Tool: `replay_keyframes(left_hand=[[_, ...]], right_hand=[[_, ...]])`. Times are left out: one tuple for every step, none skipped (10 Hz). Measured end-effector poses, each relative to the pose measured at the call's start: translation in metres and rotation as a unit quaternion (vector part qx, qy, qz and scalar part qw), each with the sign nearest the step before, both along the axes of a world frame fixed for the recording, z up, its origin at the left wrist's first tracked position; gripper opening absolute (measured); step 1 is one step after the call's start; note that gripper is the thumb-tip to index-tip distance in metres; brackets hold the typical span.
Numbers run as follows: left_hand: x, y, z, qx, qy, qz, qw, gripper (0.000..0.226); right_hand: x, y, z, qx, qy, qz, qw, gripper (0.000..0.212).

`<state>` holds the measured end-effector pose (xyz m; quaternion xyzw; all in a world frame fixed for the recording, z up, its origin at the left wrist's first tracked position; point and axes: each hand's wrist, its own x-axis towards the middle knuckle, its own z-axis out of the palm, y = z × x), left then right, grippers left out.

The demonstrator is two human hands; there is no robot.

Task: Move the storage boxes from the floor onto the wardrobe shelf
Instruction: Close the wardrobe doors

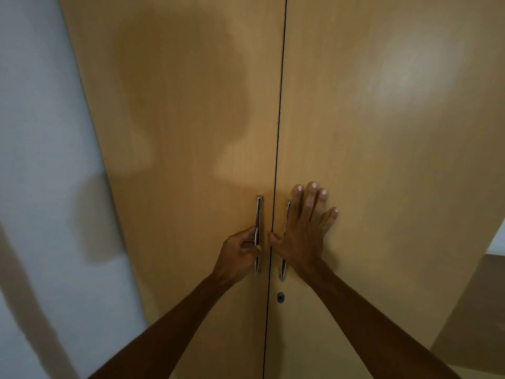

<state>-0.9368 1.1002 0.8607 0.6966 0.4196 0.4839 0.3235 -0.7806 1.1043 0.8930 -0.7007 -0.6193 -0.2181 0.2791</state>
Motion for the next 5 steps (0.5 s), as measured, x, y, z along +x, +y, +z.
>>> replay_keyframes(left_hand=[[-0.001,0.003,-0.003,0.005,-0.007,-0.001,1.0,0.05],[0.0,0.003,-0.007,0.003,0.001,0.007,1.0,0.05],[0.002,-0.007,-0.005,-0.01,0.028,0.016,0.999,0.052],[0.0,-0.017,-0.007,-0.004,0.052,0.031,0.998,0.05],[-0.01,-0.034,-0.018,-0.018,0.081,0.09,0.992,0.042]], right_hand=[[0.003,0.003,-0.002,0.003,-0.012,0.004,1.0,0.127],[0.004,0.003,-0.002,0.002,-0.012,0.012,1.0,0.127],[0.005,-0.002,-0.001,-0.005,-0.017,0.016,1.0,0.126],[0.007,-0.011,-0.003,0.003,-0.015,0.041,0.999,0.123],[0.005,-0.025,-0.011,-0.023,0.023,0.099,0.995,0.122]])
